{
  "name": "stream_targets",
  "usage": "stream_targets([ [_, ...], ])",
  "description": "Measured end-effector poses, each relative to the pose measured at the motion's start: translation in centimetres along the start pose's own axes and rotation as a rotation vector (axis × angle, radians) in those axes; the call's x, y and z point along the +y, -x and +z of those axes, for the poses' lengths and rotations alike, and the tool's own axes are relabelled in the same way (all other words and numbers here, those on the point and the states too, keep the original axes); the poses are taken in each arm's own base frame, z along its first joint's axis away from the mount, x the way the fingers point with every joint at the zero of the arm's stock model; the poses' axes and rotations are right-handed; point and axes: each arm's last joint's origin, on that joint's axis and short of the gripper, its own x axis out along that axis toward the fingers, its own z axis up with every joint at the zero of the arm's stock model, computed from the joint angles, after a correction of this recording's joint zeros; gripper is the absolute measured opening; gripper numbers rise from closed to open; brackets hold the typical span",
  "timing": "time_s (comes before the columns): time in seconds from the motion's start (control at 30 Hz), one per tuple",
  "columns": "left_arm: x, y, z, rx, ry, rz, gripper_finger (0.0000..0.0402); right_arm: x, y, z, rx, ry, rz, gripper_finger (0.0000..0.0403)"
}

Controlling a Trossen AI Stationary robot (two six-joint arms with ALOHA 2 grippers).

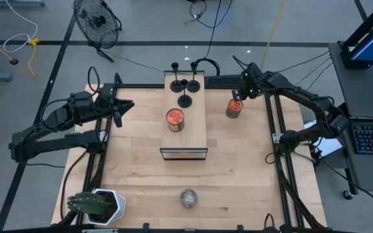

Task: Pick & Place candle stick holders
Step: Put the orange scented candle on the shelf aligned with the other orange scented candle

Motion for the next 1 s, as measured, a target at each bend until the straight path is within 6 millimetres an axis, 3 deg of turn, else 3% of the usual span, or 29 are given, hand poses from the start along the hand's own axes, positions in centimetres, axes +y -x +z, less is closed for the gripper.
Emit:
stream_targets([
  [0.27, 0.0, 0.0, 0.0, 0.002, 0.008, -0.001, 0.0081, 0.0, -0.9, -0.4, 0.088, 0.025, 0.01, 0.0218],
  [0.67, 0.0, 0.0, 0.0, 0.001, 0.006, 0.0, 0.0081, -0.5, -3.8, -2.7, 0.112, 0.028, 0.013, 0.0194],
  [1.0, 0.0, 0.0, 0.0, 0.001, 0.033, 0.0, 0.0081, -0.6, -4.5, -2.8, 0.047, 0.019, 0.004, 0.0151],
])
